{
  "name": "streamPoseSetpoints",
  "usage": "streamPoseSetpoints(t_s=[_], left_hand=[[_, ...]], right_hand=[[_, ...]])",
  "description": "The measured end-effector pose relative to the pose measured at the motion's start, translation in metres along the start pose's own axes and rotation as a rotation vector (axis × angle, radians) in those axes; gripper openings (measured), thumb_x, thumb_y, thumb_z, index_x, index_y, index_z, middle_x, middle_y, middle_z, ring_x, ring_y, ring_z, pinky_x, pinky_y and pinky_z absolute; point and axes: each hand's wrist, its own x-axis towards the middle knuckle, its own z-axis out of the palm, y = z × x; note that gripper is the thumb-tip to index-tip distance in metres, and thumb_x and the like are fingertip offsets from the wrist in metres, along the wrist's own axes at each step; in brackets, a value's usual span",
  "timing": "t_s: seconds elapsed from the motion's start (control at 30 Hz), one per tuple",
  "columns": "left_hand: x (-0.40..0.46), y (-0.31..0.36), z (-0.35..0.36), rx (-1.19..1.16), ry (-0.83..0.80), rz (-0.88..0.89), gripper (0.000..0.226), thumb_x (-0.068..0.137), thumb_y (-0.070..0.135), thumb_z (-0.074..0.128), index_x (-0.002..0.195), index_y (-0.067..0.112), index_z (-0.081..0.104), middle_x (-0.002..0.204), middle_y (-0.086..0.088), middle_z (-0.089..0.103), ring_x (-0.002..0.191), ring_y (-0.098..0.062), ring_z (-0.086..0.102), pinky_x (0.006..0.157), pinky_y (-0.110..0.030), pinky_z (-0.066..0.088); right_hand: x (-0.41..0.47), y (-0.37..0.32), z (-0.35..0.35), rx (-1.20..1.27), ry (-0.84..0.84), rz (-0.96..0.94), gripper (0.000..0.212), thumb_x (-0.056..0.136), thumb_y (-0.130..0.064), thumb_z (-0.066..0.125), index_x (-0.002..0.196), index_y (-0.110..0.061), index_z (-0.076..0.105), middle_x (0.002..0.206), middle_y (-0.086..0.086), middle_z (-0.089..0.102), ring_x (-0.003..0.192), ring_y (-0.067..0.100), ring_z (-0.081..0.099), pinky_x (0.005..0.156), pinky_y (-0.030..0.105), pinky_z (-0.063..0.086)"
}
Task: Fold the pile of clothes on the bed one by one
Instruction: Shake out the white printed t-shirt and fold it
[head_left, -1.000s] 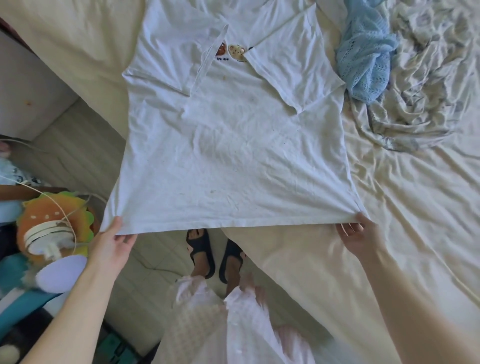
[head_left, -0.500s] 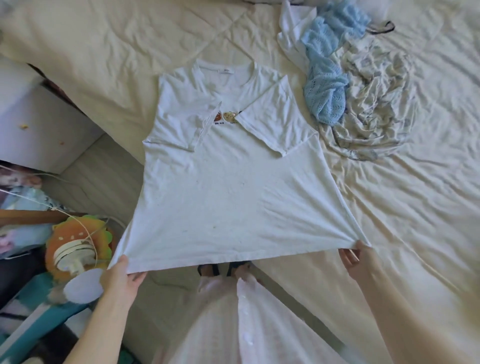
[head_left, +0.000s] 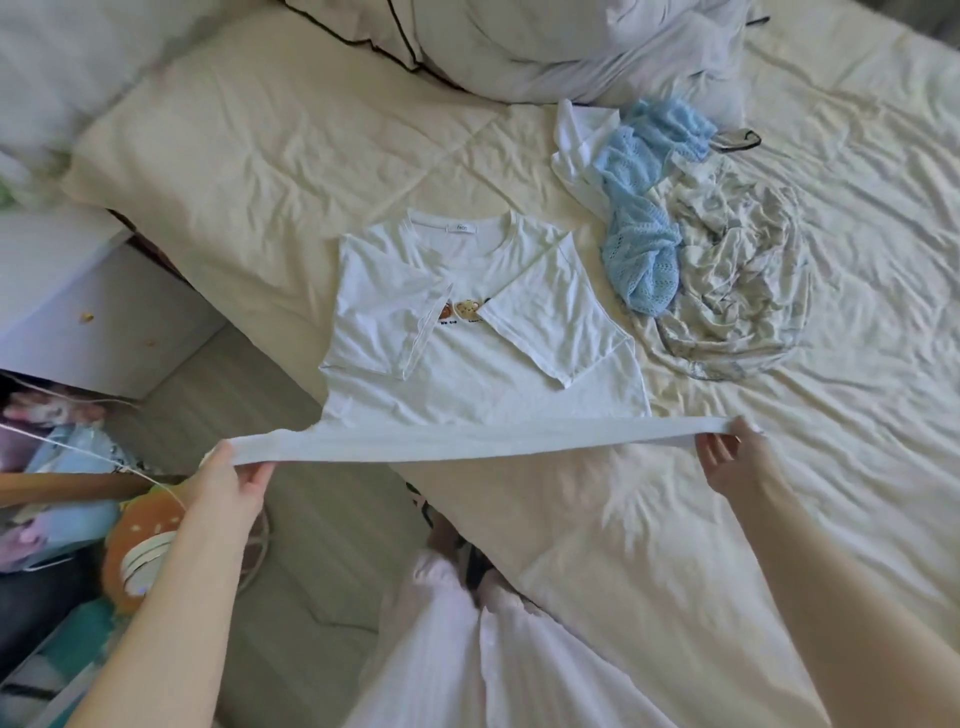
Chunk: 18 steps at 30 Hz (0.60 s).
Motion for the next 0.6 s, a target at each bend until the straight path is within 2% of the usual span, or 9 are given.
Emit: streamPoseSetpoints(t_s=[0.03,0.07,0.1,0.17,0.27,0.33,0.4,0.5,0.6], left_hand=[[0.003,0.006,0.016,-0.014,0.025,-0.008,0.006,0.093,0.002,0.051,0.096,0.007,0.051,0.108,-0.010,0.059,0.112,-0.024,0.059,0.083,-0.035,0.055],[0.006,0.012,0.031,-0.007,0.013,-0.012,0.013,0.093,0.003,0.054,0.104,0.007,0.050,0.109,-0.010,0.058,0.106,-0.023,0.060,0.076,-0.035,0.057],[0.008,0.017,0.046,-0.007,0.004,-0.002,0.020,0.093,0.005,0.055,0.112,0.006,0.049,0.111,-0.011,0.056,0.101,-0.023,0.061,0.072,-0.036,0.057],[0.014,0.025,0.079,-0.012,-0.011,0.020,0.022,0.093,0.005,0.055,0.114,0.006,0.049,0.111,-0.013,0.055,0.098,-0.025,0.061,0.074,-0.037,0.058],[0.035,0.031,0.132,-0.016,-0.049,0.041,0.025,0.092,0.003,0.056,0.117,0.005,0.050,0.101,-0.012,0.057,0.091,-0.024,0.062,0.072,-0.037,0.058],[0.057,0.033,0.166,-0.006,-0.052,0.041,0.015,0.094,0.003,0.054,0.108,0.004,0.050,0.093,-0.010,0.058,0.092,-0.024,0.063,0.074,-0.036,0.057],[0.077,0.033,0.196,-0.028,-0.060,0.025,0.004,0.096,0.004,0.051,0.093,0.004,0.049,0.091,-0.009,0.057,0.097,-0.024,0.061,0.077,-0.034,0.056],[0.111,0.033,0.236,-0.047,-0.063,0.035,0.013,0.097,0.006,0.049,0.084,0.007,0.046,0.089,-0.007,0.058,0.093,-0.021,0.061,0.079,-0.032,0.055],[0.143,0.029,0.269,-0.031,-0.079,0.051,0.014,0.098,0.008,0.048,0.084,0.007,0.049,0.087,-0.005,0.059,0.087,-0.018,0.063,0.076,-0.031,0.057]], right_hand=[[0.002,-0.005,0.015,0.017,-0.025,-0.010,0.005,0.094,-0.014,0.057,0.099,-0.012,0.054,0.089,-0.001,0.058,0.077,0.014,0.061,0.069,0.026,0.059],[0.004,-0.011,0.031,0.038,-0.044,-0.021,0.011,0.094,-0.014,0.056,0.104,-0.011,0.053,0.089,0.000,0.058,0.077,0.014,0.060,0.069,0.026,0.058],[0.006,-0.018,0.048,0.058,-0.057,-0.030,0.015,0.094,-0.014,0.056,0.108,-0.011,0.052,0.088,0.000,0.058,0.077,0.014,0.060,0.062,0.025,0.058],[0.013,-0.030,0.084,0.080,-0.086,-0.043,0.018,0.094,-0.013,0.055,0.111,-0.012,0.050,0.085,0.001,0.058,0.077,0.014,0.060,0.051,0.026,0.057],[0.027,-0.041,0.138,0.079,-0.111,-0.049,0.011,0.096,-0.010,0.052,0.107,-0.010,0.051,0.085,0.001,0.059,0.078,0.015,0.061,0.064,0.029,0.059],[0.040,-0.045,0.174,0.075,-0.104,-0.065,0.010,0.096,-0.010,0.051,0.106,-0.008,0.052,0.086,0.002,0.060,0.079,0.016,0.062,0.062,0.029,0.059],[0.054,-0.049,0.208,0.050,-0.099,-0.080,0.011,0.096,-0.009,0.051,0.107,-0.007,0.052,0.085,0.003,0.060,0.079,0.016,0.062,0.067,0.030,0.059],[0.079,-0.054,0.252,0.019,-0.103,-0.088,0.007,0.096,-0.008,0.050,0.102,-0.008,0.054,0.085,0.002,0.060,0.078,0.015,0.062,0.074,0.031,0.058],[0.104,-0.056,0.290,-0.046,-0.135,-0.095,0.013,0.096,-0.010,0.050,0.109,-0.011,0.051,0.080,0.001,0.057,0.074,0.014,0.061,0.059,0.028,0.059]])
